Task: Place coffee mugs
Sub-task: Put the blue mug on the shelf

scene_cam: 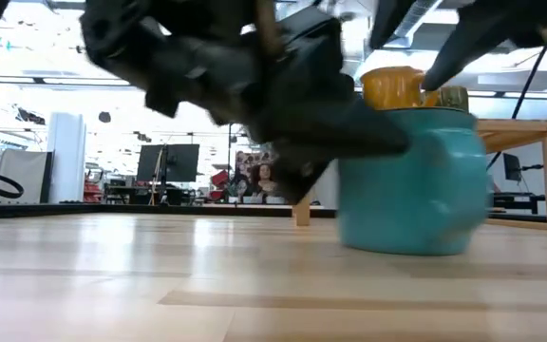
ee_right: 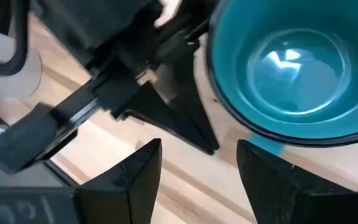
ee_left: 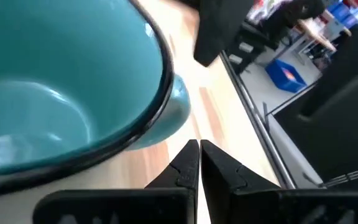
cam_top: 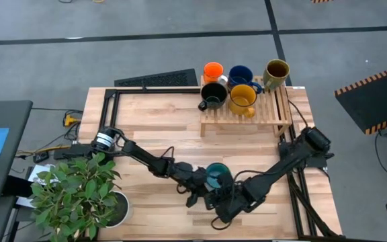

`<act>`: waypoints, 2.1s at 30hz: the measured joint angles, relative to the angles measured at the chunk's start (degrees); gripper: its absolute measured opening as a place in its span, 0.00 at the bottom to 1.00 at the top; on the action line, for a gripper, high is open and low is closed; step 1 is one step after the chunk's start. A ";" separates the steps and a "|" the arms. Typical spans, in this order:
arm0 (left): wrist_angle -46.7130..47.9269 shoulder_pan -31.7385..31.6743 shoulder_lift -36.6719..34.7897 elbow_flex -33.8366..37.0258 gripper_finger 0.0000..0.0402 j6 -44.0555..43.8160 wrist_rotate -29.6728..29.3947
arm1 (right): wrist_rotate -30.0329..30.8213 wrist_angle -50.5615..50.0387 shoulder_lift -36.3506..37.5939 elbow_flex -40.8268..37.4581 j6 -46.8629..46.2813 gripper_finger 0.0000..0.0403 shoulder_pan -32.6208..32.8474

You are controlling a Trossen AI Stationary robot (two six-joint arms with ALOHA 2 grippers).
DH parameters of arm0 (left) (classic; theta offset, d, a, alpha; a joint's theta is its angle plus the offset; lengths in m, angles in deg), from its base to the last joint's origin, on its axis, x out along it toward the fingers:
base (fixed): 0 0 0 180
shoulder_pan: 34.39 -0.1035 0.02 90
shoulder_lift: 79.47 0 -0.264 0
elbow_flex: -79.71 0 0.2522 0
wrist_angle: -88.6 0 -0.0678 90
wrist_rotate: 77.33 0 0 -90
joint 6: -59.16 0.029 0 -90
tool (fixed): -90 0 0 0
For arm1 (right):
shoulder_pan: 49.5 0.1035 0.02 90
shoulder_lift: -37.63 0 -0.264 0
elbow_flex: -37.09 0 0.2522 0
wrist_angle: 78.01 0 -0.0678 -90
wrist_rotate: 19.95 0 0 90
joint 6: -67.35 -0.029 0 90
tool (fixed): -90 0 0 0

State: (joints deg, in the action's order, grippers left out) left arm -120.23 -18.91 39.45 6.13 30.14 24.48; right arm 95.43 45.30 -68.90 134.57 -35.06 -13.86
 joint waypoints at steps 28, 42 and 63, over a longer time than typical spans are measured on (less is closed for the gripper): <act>18.88 -19.20 -25.14 2.79 0.00 15.08 10.16 | -2.33 -30.99 11.36 -1.65 -24.00 0.53 -0.51; 19.49 -24.17 -36.67 15.15 0.00 14.39 10.63 | -15.98 -21.93 6.71 -5.90 -11.53 0.53 -8.42; 21.92 -31.11 -49.34 14.80 0.00 15.17 21.76 | -19.94 -15.04 0.75 -5.86 -12.46 0.22 -11.52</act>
State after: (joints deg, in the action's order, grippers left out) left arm -98.31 -50.02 -9.89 20.93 45.31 46.24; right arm 75.49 30.26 -68.16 128.71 -47.52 -25.38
